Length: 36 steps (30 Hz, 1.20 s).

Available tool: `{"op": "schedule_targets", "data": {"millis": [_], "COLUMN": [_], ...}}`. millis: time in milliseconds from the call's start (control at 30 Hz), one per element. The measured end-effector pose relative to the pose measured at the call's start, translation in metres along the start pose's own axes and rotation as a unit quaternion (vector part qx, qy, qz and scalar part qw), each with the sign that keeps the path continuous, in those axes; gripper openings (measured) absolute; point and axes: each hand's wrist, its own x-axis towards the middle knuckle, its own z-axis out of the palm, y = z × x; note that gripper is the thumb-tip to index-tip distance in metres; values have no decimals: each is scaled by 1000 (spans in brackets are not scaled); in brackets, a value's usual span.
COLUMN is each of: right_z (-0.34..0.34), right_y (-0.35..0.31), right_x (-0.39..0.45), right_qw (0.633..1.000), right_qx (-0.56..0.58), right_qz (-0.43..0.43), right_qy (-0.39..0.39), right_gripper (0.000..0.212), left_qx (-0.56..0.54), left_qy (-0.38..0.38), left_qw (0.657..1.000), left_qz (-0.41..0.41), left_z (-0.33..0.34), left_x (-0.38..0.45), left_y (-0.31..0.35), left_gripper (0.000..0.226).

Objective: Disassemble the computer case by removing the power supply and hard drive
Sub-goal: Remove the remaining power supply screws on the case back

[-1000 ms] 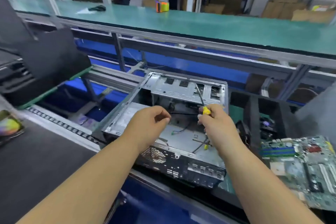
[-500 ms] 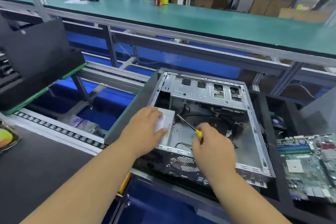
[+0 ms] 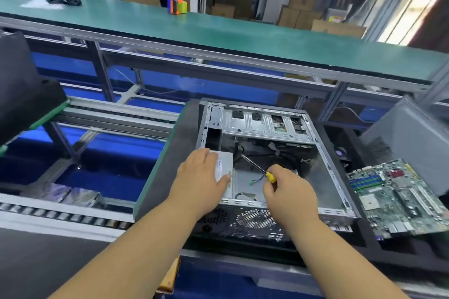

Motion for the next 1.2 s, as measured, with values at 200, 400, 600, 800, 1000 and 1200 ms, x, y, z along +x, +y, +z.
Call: {"op": "schedule_targets", "data": {"millis": [200,400,600,800,1000,1200], "right_z": [9,9,-15,-48,-35,10], "right_y": [-7,-1,29,110,202,227], "right_x": [13,17,26,38,39,23], "right_qw": [1000,995,937,904,897,897], "right_qx": [7,89,313,359,308,254], "right_qz": [26,45,152,225,316,327], "right_qy": [-11,-30,-43,60,16,-156], "right_gripper": [13,8,10,9,10,33], "left_qx": [0,26,0,-57,-51,-39], "left_qy": [-12,-27,-25,-28,-32,-33], "left_qw": [1000,999,999,996,997,998], "left_qz": [-2,3,23,56,52,21], "left_z": [-4,-7,-8,0,22,36], "left_x": [14,21,22,26,31,30], "left_y": [-11,-6,36,98,138,150], "left_gripper": [59,56,55,50,46,43]}}
